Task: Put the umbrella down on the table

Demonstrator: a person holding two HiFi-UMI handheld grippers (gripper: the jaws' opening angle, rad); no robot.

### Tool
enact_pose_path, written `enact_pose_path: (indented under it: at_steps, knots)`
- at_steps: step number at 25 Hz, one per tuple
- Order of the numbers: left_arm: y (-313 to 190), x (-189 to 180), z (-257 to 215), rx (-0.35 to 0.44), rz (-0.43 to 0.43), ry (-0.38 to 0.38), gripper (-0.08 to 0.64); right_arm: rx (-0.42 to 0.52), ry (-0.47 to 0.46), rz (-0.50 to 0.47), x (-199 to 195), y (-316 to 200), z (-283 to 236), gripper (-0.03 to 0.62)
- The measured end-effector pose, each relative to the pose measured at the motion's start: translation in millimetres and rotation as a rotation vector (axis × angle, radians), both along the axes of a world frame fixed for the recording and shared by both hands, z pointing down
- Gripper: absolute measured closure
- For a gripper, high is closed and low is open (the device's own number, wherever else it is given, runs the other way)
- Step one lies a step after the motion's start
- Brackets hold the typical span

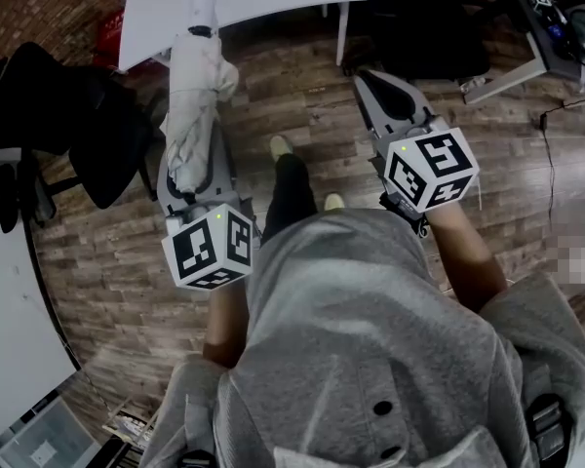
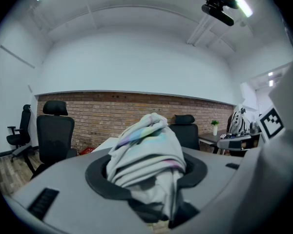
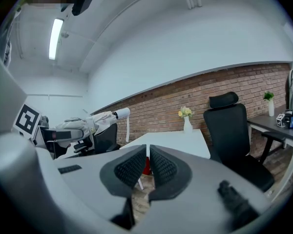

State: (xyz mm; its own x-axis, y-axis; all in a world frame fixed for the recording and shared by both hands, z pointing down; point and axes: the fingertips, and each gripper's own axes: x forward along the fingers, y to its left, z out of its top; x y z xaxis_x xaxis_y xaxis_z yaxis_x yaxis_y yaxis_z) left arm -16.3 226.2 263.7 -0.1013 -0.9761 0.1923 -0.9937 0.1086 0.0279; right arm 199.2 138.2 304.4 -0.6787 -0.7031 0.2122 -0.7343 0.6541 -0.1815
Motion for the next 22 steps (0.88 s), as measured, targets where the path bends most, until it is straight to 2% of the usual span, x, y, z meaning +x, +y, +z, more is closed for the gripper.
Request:
enact_pose_path:
  at_steps: [12, 22]
  knots:
    - [-36.3, -18.1, 7.2, -0.014, -0.009, 0.012, 0.324, -0.003, 0.017, -0.019, -22.8, -35.2, 4.9, 0.558]
    - [-90.4, -34.5, 19.4, -0.050, -0.003, 0.032, 0.324, -0.028, 0.038, -0.026, -40.7, -85.2, 13.3, 0.558]
